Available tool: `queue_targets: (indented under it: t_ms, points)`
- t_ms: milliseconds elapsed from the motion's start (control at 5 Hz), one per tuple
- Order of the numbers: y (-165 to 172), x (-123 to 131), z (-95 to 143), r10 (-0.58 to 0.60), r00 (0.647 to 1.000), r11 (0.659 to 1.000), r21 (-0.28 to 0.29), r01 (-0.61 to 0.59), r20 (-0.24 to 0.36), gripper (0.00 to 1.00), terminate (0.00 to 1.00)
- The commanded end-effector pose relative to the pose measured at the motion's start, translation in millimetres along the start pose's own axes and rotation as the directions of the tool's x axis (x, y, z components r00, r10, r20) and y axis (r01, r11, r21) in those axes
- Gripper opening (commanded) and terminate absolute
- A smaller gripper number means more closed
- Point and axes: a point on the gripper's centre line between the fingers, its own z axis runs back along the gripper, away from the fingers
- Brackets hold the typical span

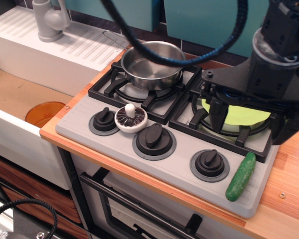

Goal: Put pickle on plate and mushroom in pot or pan on stove

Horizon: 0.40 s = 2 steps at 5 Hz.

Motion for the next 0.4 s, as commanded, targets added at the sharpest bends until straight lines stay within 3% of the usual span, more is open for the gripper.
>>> queue_targets:
  t_ms: [0,200]
  points:
    - [0.0,0.0,0.0,0.0,1.0,1.0,0.0,0.0,0.0,1.0,0.0]
    - [-4.2,0.2,-16.5,0.012,0.999,1.0,-0.009,-0.011,0.032,1.0,0.0]
